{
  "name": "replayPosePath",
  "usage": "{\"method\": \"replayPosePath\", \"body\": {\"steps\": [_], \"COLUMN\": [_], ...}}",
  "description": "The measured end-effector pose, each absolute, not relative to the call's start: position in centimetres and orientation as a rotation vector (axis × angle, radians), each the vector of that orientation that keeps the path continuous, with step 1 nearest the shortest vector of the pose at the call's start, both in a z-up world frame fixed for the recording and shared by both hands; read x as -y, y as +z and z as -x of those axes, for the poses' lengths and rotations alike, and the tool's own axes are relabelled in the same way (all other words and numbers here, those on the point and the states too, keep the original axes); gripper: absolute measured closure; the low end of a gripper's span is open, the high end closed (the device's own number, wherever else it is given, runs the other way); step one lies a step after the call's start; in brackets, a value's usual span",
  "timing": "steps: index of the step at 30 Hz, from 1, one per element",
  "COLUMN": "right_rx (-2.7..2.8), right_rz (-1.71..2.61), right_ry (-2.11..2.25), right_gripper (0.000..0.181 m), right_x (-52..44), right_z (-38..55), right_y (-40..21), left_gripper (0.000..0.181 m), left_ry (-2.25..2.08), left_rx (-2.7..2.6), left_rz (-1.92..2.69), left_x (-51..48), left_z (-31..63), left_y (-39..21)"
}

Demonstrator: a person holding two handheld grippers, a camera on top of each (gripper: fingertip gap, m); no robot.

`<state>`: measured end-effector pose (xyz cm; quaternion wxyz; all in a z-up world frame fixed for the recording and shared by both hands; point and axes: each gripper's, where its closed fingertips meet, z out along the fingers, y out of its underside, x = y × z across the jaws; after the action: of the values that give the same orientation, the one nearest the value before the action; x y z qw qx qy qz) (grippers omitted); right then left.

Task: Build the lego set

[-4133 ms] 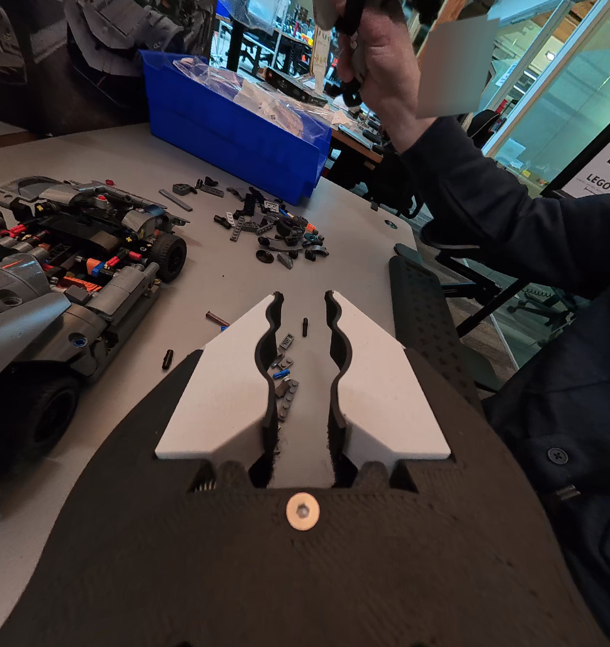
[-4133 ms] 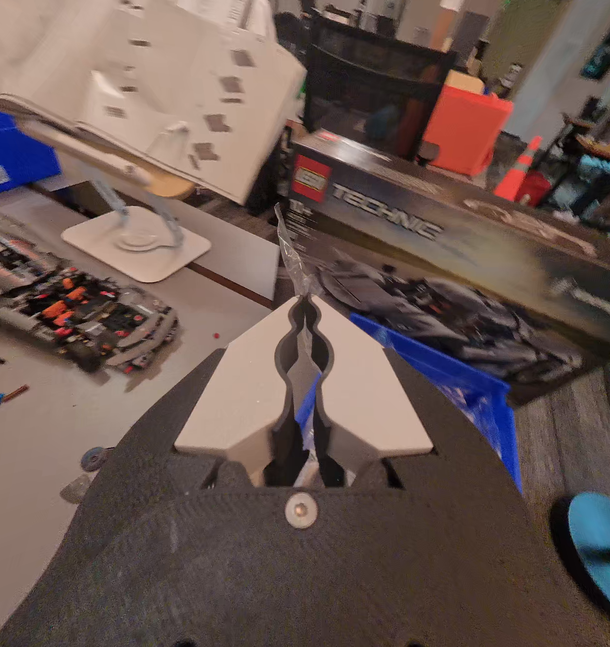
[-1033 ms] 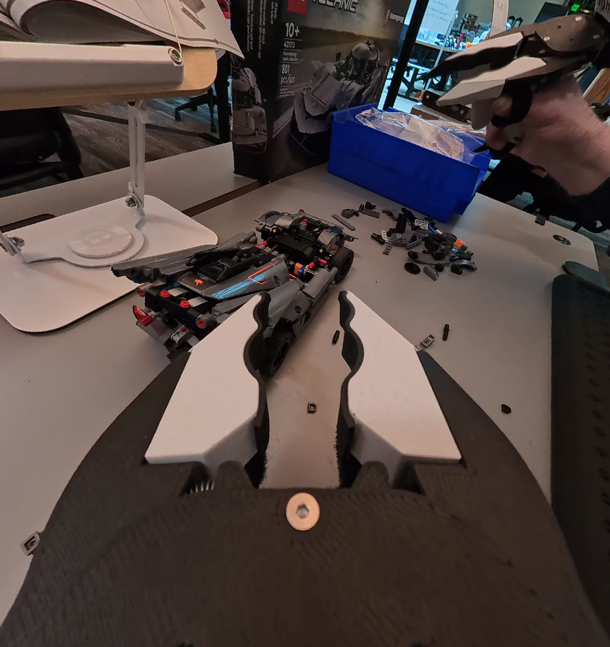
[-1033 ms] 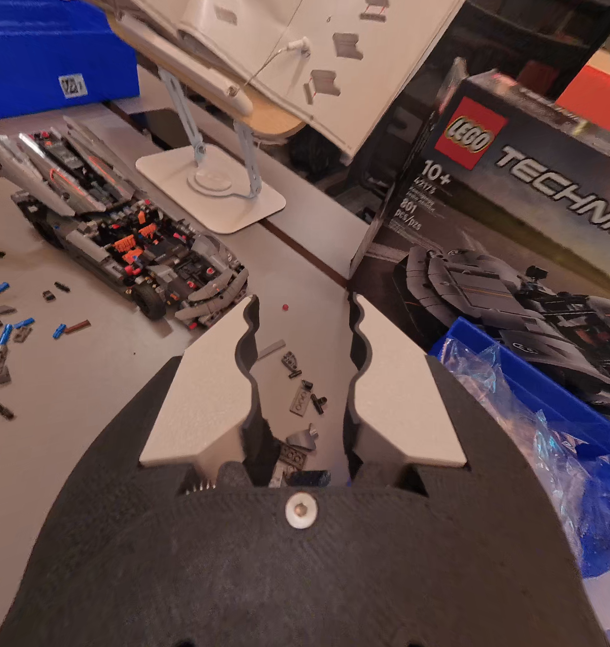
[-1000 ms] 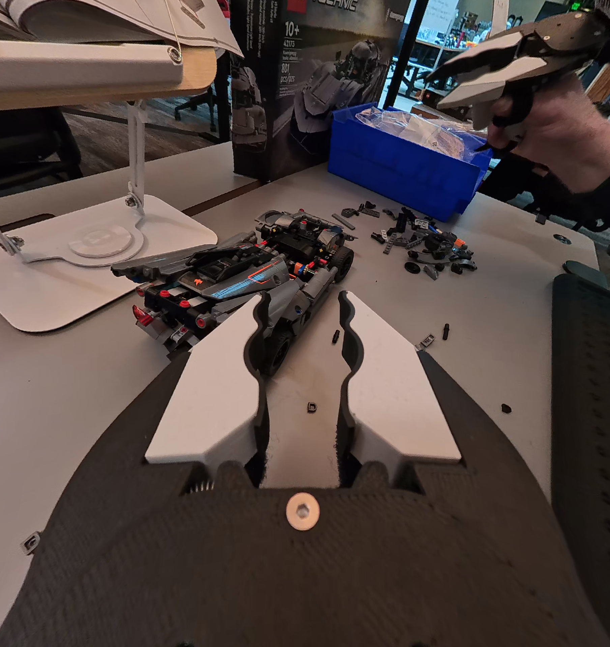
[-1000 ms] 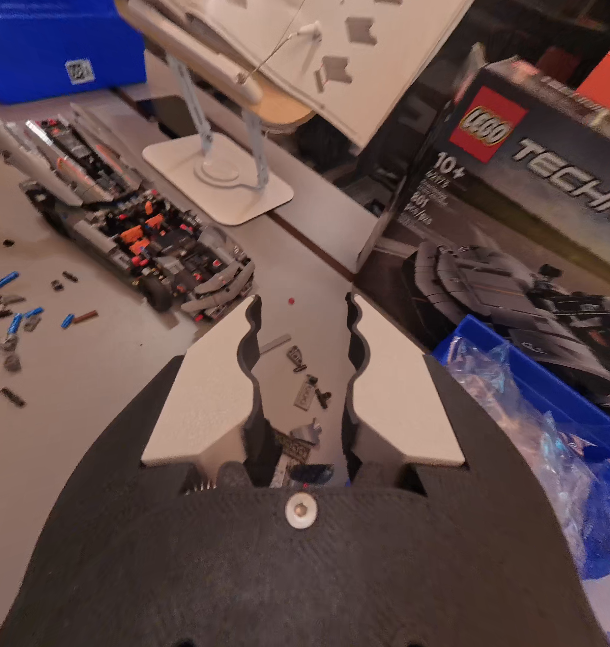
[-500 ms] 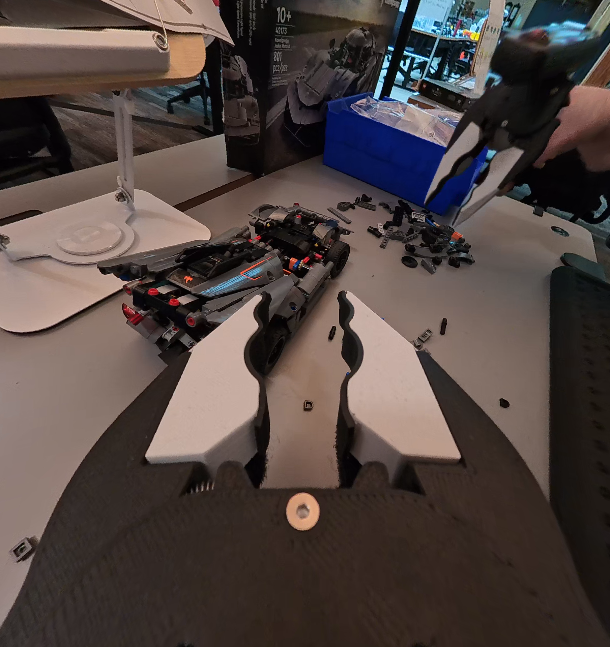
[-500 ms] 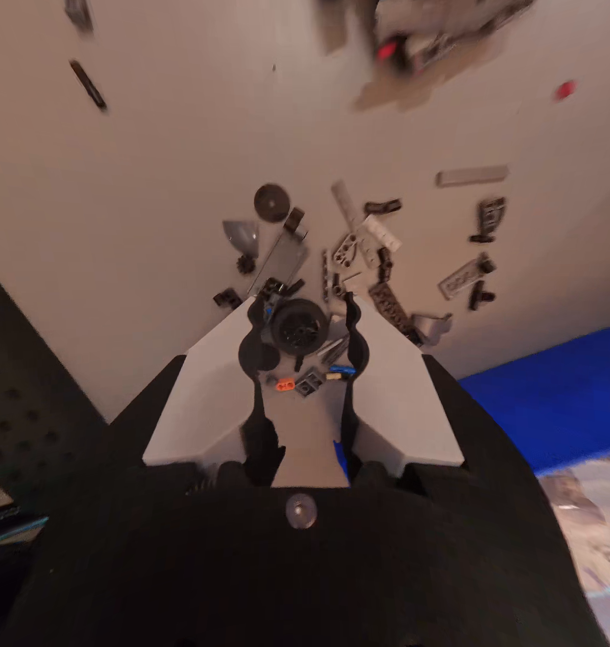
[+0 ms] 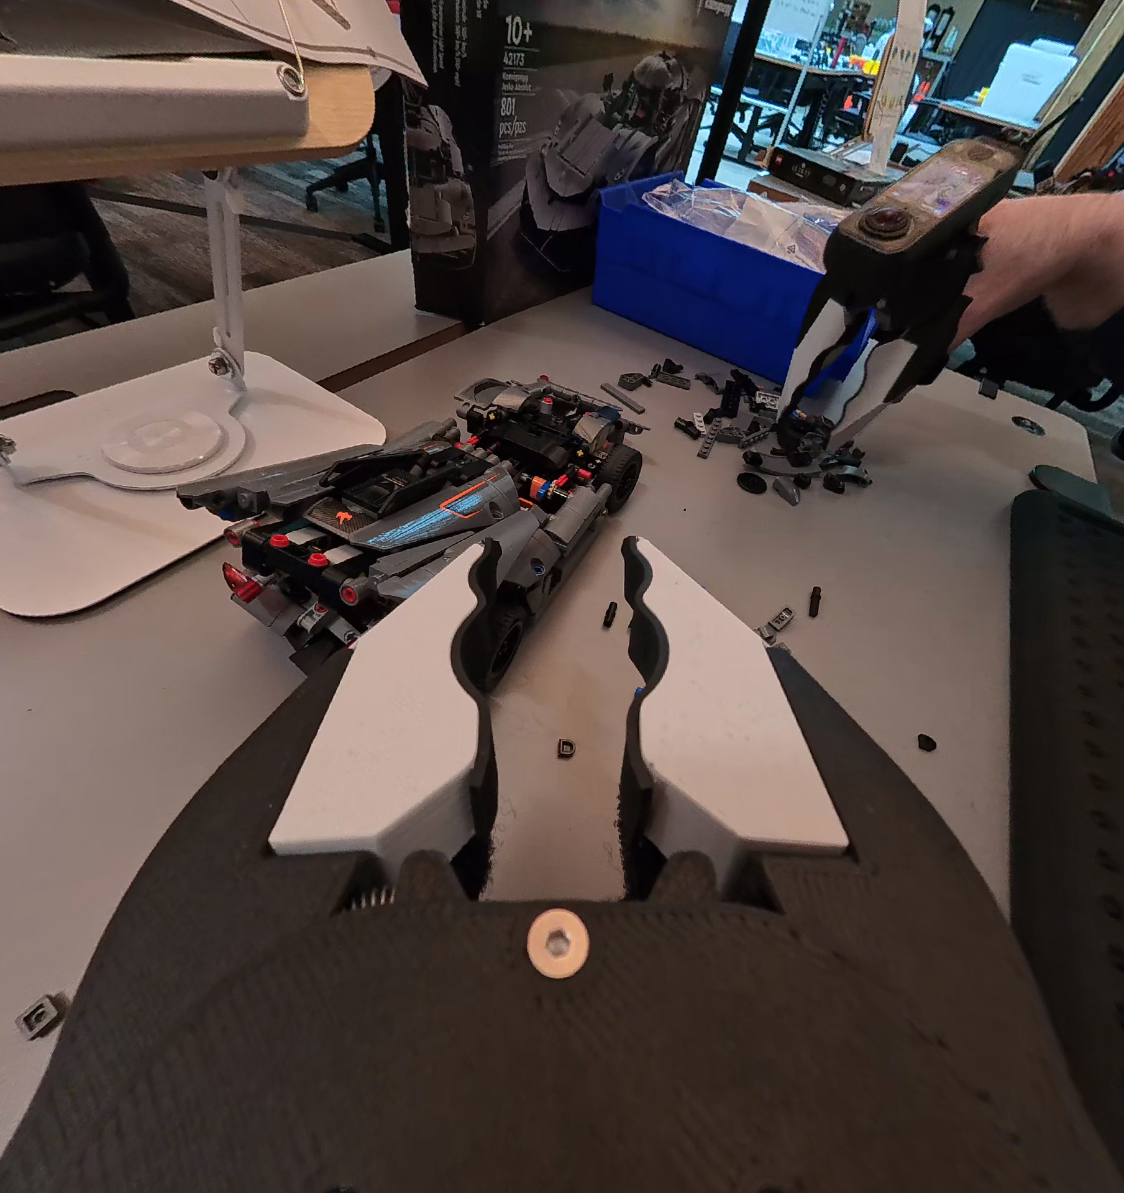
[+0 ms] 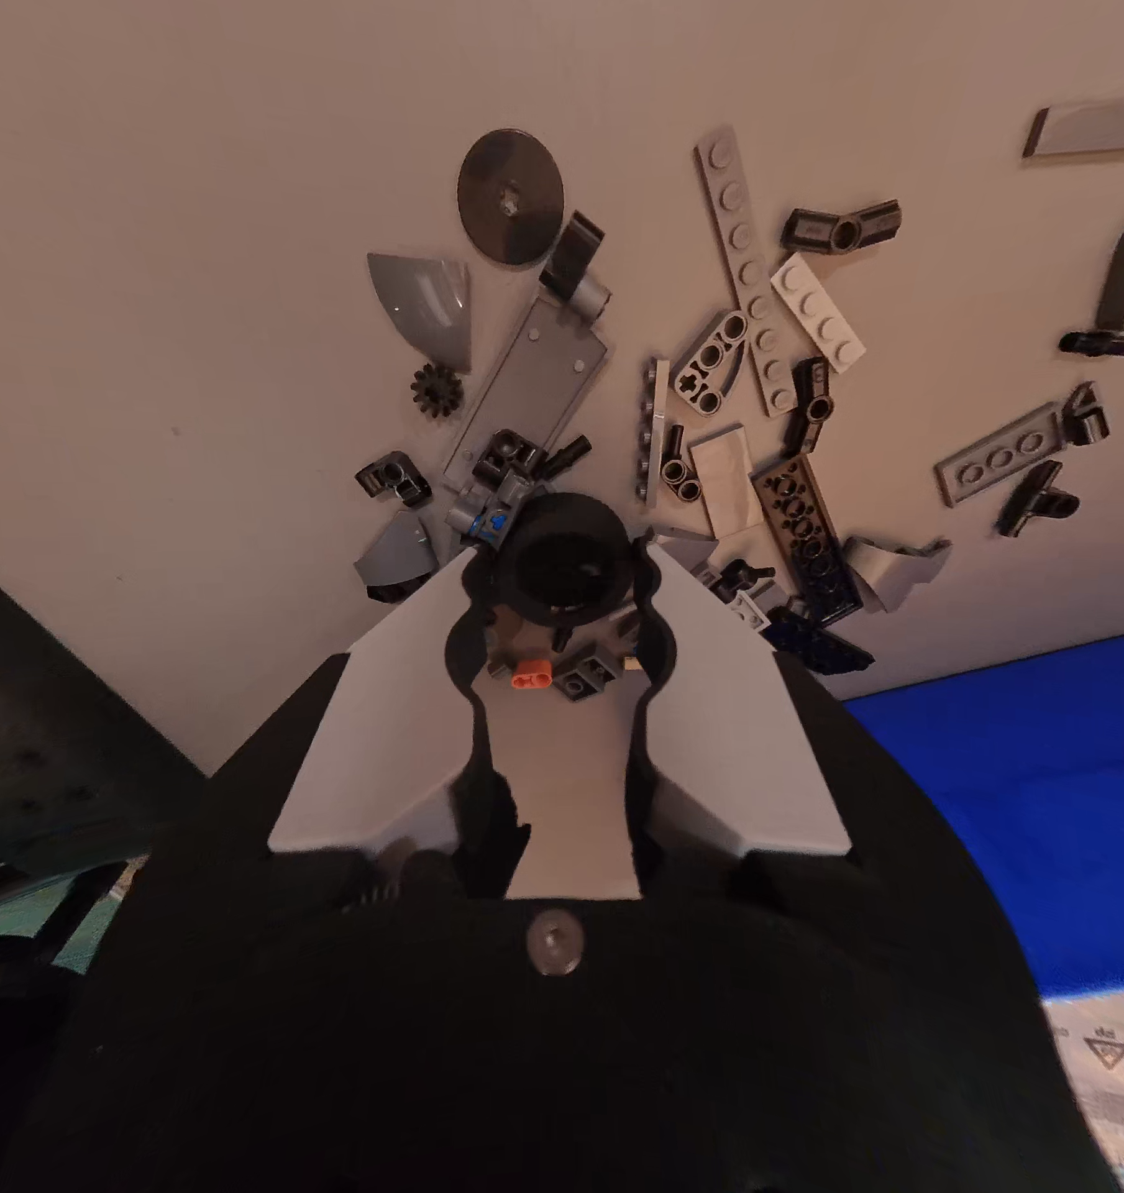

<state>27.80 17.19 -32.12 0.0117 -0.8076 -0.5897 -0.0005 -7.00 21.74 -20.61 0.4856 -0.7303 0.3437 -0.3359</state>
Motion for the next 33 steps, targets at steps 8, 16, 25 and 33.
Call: {"method": "replayPosePath", "body": {"steps": [8,16,25,33], "right_rx": [1.831,1.715,1.844,2.185], "right_rz": [2.507,2.304,2.062,2.007], "right_ry": [0.025,0.102,0.391,0.369], "right_gripper": [0.140,0.141,0.140,0.141], "right_x": [-17.3,-18.8,-15.3,-10.2], "right_z": [-27.8,-24.9,-17.8,-14.7], "right_y": [-31.8,-27.2,-25.2,-28.4], "left_gripper": [0.144,0.144,0.144,0.143], "left_ry": [-0.816,-0.797,-0.758,-0.724], "left_rx": [-0.834,-0.806,-0.792,-0.857], "left_rz": [1.776,1.761,1.764,1.760], "left_x": [-21.8,-22.2,-22.6,-22.1], "left_z": [7.1,7.7,8.2,7.6], "left_y": [-20.5,-19.9,-19.9,-20.1]}}
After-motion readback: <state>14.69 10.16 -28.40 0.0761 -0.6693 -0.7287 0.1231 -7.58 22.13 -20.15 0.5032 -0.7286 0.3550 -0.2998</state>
